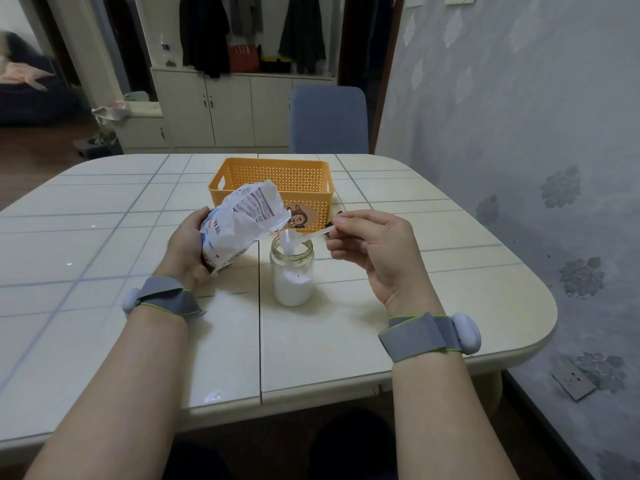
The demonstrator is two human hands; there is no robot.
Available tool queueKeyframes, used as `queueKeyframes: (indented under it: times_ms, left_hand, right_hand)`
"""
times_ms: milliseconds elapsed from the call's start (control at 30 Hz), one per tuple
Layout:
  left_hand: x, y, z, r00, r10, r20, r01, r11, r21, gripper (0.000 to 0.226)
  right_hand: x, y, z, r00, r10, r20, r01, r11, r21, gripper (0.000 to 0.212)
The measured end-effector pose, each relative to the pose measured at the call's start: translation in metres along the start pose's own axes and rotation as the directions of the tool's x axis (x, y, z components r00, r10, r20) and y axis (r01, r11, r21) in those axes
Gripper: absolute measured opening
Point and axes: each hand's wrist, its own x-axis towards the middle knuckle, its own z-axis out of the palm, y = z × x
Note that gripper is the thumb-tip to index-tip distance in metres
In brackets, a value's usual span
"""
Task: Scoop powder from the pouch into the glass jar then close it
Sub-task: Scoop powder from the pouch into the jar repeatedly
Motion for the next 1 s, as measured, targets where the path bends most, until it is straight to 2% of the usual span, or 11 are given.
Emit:
queueKeyframes:
  times_ms: [300, 467, 633, 700, 800, 900, 1000]
  left_hand:
    - [-0.003, 0.000, 0.003, 1.000, -0.004, 0.013, 0.003, 1.000, 0.004, 0.047]
    - [-0.004, 0.000, 0.004, 1.000, 0.012, 0.008, -0.012, 1.000, 0.013, 0.048]
    - [-0.008, 0.000, 0.008, 1.000, 0.009, 0.001, -0.009, 1.000, 0.015, 0.048]
    - [-0.008, 0.001, 0.007, 1.000, 0.012, 0.002, -0.012, 1.000, 0.019, 0.048]
    - [-0.008, 0.001, 0.006, 1.000, 0.010, 0.015, -0.010, 1.000, 0.007, 0.048]
    - [-0.010, 0.000, 0.009, 0.999, 0.016, 0.029, -0.016, 1.000, 0.009, 0.044]
    - [-0.010, 0.000, 0.010, 0.999, 0.021, 0.047, -0.022, 1.000, 0.010, 0.041]
  right_hand:
    - [0.000, 0.004, -0.006, 0.999, 0.005, -0.032, -0.004, 1.000, 0.007, 0.004]
    - [0.003, -0.003, -0.011, 0.995, -0.009, -0.096, 0.018, 0.995, 0.102, 0.005]
    - [0.011, -0.010, 0.006, 0.999, -0.033, -0.026, 0.036, 0.992, 0.118, 0.004]
    - [0.016, -0.007, 0.020, 0.999, -0.039, 0.016, 0.039, 0.998, 0.040, 0.005]
    - [0.028, 0.000, 0.038, 0.994, -0.081, 0.070, 0.094, 0.975, -0.200, 0.007]
    - [0.039, 0.006, 0.054, 0.976, -0.172, 0.135, 0.214, 0.879, -0.425, 0.008]
    - [0.046, 0.010, 0.071, 0.946, -0.239, 0.219, 0.324, 0.711, -0.624, 0.016]
